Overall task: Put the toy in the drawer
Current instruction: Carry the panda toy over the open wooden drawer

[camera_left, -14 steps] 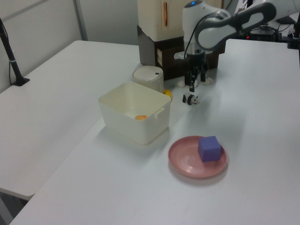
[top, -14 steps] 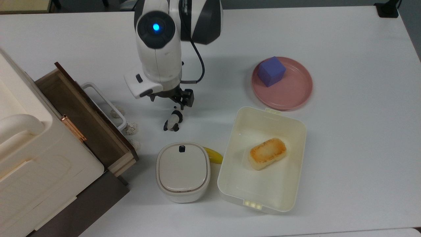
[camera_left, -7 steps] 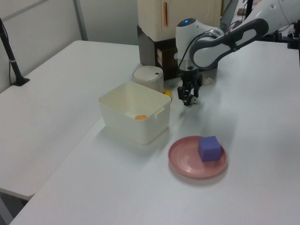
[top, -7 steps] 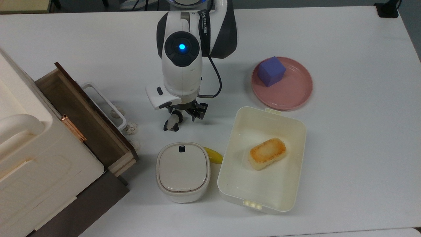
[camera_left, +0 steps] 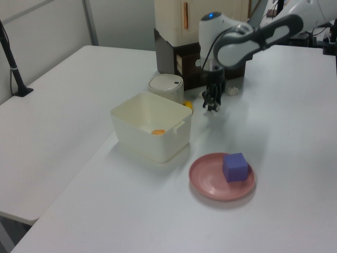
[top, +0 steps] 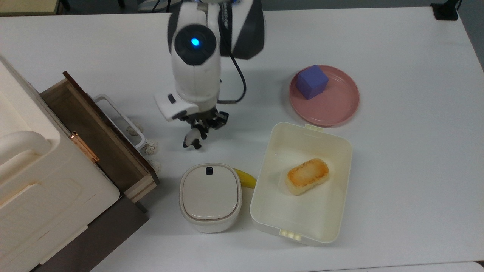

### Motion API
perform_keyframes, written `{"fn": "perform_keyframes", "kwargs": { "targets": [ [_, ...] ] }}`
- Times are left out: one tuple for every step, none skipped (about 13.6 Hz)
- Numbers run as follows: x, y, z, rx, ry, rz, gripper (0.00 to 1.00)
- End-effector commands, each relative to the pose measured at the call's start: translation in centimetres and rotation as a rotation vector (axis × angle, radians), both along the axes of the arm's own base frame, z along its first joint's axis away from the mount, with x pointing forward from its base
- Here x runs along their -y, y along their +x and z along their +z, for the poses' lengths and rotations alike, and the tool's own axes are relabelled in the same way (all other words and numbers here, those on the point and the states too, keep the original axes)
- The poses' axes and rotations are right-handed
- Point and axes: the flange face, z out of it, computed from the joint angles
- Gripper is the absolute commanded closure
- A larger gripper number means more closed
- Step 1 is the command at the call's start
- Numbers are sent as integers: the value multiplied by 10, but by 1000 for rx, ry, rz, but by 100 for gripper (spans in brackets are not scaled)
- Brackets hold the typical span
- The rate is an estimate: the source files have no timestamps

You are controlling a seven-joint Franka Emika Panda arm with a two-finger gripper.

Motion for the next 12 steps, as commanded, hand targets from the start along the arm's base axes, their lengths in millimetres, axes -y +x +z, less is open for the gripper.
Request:
{"fn": "perform_keyframes", "kwargs": {
  "targets": [
    [33,-18,96,34,69,19,100],
    [51,-14,127,82,110,-10,100],
    [66,-11,144,120,126,-33,100],
    [87,-10,157,155,127,-64,100],
    [98,-9,168,183,122,-74,100],
    [112,-9,177,210,112,-83,100],
    [124,-8,184,245,101,-89,100],
    [144,-6,191,313,81,-116,100],
    [156,-5,194,352,70,-136,100],
    [170,-4,194,381,60,-156,100],
    [181,-1,187,399,49,-169,100],
    [189,2,178,409,40,-179,100]
  ]
}}
